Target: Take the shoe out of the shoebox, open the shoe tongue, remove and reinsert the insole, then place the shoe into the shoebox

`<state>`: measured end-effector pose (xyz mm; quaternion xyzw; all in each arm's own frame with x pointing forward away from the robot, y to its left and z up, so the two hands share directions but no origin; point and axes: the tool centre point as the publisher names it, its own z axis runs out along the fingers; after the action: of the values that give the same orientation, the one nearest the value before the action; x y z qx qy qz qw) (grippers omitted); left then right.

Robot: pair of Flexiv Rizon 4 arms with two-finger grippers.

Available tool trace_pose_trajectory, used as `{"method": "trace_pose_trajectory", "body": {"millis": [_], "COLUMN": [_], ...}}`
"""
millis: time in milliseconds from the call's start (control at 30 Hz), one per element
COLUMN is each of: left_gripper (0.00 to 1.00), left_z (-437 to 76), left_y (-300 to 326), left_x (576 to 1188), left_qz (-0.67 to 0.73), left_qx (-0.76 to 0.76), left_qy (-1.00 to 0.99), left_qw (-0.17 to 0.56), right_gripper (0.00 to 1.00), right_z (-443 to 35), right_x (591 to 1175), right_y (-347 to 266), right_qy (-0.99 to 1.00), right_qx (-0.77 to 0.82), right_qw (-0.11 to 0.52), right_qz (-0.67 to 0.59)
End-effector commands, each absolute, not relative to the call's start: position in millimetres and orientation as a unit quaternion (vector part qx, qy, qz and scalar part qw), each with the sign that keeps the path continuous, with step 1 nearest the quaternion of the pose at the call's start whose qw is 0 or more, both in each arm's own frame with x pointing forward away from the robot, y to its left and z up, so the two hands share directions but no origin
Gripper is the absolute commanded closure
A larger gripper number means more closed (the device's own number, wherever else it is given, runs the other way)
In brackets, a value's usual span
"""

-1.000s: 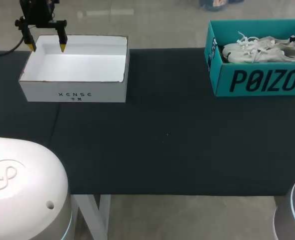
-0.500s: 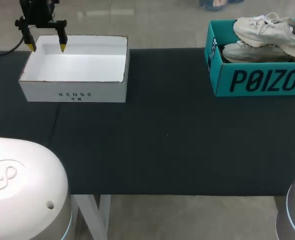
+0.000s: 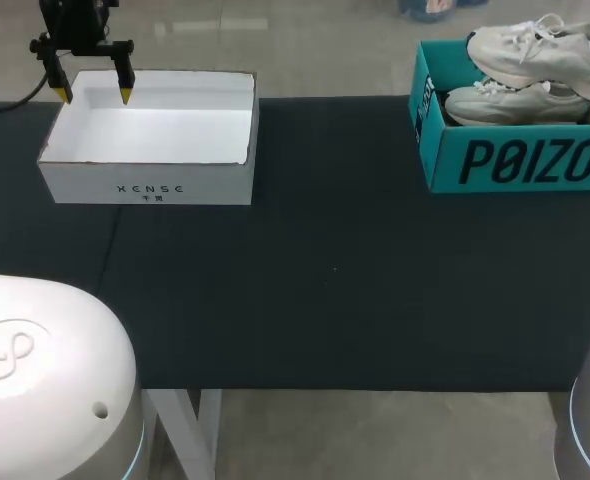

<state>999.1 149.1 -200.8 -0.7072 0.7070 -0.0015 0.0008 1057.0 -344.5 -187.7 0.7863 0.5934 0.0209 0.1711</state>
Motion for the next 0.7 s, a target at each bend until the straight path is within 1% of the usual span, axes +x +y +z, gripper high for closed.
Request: {"method": "trace_pose_trajectory", "body": {"millis": [33, 233, 400, 533, 700], "left_gripper": [0.00, 0.00, 0.00, 0.00, 0.00], "left_z": [-201, -201, -201, -201, -201], "left_y": [149, 149, 149, 149, 149], "left_x": [999, 999, 999, 999, 999], "left_qz": [-0.001, -0.001, -0.001, -0.001, -0.001], "left_qx": [-0.707, -0.707, -0.707, -0.707, -0.707], "left_qy": [0.707, 0.707, 0.707, 0.707, 0.707], "left_qw": [0.001, 0.001, 0.001, 0.001, 0.001], "right_gripper": [1.00, 1.00, 1.00, 1.00, 1.00], "right_z": [-186, -186, -175, -169, -168], "right_x": [1057, 1057, 1011, 983, 942], "right_y": [-344, -344, -337, -319, -285], "right_qy": [0.593, 0.593, 0.579, 0.582, 0.604], "right_qx": [0.786, 0.786, 0.790, 0.783, 0.765], "right_qw": [0.171, 0.171, 0.199, 0.217, 0.217], "right_qz": [0.022, 0.022, 0.033, 0.042, 0.052]}}
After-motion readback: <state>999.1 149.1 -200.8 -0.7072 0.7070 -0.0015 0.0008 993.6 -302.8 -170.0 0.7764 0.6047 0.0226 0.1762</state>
